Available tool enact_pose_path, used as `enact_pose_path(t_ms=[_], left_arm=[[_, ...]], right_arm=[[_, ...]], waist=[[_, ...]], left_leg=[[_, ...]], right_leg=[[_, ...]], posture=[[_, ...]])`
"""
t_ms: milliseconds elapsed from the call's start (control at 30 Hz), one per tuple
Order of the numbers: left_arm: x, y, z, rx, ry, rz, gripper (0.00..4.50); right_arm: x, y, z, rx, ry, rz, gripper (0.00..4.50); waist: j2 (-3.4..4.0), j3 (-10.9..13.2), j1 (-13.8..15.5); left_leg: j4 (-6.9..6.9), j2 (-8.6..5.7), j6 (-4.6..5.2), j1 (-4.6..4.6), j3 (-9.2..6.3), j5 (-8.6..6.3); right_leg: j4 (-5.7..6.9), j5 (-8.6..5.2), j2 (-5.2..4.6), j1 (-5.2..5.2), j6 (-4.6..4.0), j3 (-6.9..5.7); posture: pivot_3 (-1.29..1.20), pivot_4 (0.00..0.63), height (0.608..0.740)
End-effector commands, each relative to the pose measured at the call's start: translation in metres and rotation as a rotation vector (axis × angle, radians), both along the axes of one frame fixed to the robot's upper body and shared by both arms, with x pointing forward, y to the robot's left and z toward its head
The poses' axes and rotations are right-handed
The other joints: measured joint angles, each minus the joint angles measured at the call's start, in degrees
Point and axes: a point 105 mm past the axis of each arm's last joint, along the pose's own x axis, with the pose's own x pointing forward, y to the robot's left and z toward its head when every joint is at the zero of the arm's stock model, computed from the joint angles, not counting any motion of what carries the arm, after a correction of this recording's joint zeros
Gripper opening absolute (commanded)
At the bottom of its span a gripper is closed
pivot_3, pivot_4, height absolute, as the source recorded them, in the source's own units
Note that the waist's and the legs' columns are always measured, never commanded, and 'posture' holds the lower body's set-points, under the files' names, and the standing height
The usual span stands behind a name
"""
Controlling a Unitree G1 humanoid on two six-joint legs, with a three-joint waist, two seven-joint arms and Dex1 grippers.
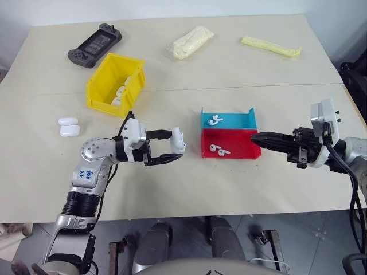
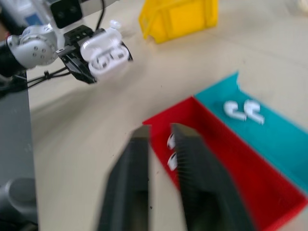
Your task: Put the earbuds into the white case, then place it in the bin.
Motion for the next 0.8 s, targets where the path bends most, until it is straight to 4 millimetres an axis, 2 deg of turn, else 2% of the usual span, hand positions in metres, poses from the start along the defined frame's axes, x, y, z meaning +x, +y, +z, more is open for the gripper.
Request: enact_pose_path(t_ms=[33, 133, 267, 400, 600, 733, 800], left_arm=[[0.006, -0.011, 0.009, 0.123, -0.044, 0.062, 2.77], [0.007, -0.026, 0.018, 0.143, -0.08, 0.032, 2.77], [0.008, -0.038, 0.017, 0.178, -0.079, 0.016, 2.77], [0.007, -0.043, 0.016, 0.187, -0.078, 0.011, 2.77], [0.003, -0.043, 0.011, 0.177, -0.067, 0.006, 2.77], [0.002, -0.042, 0.016, 0.13, -0.072, 0.003, 2.77], [0.002, -0.041, 0.018, 0.123, -0.068, 0.012, 2.77]], right_arm=[[-0.006, 0.027, 0.01, -0.027, -0.094, 0.131, 0.04], [-0.005, 0.056, 0.02, -0.017, -0.145, 0.206, 0.04], [0.002, 0.082, 0.023, -0.026, -0.164, 0.238, 0.04], [0.01, 0.095, 0.018, -0.037, -0.16, 0.237, 0.04], [0.02, 0.102, 0.0, -0.08, -0.124, 0.213, 0.04], [0.029, 0.088, -0.021, -0.162, -0.094, 0.163, 0.04], [0.031, 0.081, -0.024, -0.18, -0.091, 0.146, 0.04]], waist=[[-0.04, 0.02, -0.03], [-0.04, 0.03, -0.02], [-0.04, 0.02, -0.03], [-0.05, 0.03, -0.06], [-0.05, 0.03, -0.09], [-0.05, 0.03, -0.1], [-0.06, 0.03, 0.02]], left_leg=[[0.0, 0.0, 0.0, 0.0, 0.0, 0.0], [0.01, -0.01, 0.0, 0.01, 0.0, 0.0], [0.0, -0.01, -0.01, -0.04, -0.25, 0.0], [0.0, -0.06, -0.01, -0.05, -0.43, 0.0], [0.0, -0.06, -0.01, -0.06, -0.46, 0.0], [0.0, -0.08, -0.01, -0.06, -0.46, 0.0], [0.0, -0.07, -0.01, -0.06, -0.46, 0.0]], right_leg=[[0.0, 0.0, 0.0, 0.0, 0.0, 0.0], [0.01, 0.0, 0.01, 0.0, 0.0, 0.01], [0.0, 0.0, -0.02, -0.01, 0.0, -0.02], [0.01, 0.0, -0.05, -0.03, 0.0, -0.02], [0.03, 0.0, -0.05, -0.04, 0.0, -0.03], [0.02, 0.0, -0.05, -0.04, 0.0, -0.03], [0.03, 0.0, -0.05, -0.04, 0.0, -0.05]], posture=[[0.0, 0.15, 0.74], [0.0, 0.15, 0.74], [0.0, 0.15, 0.74], [0.0, 0.15, 0.74], [0.0, 0.15, 0.74], [0.0, 0.15, 0.74], [0.0, 0.15, 0.74]])
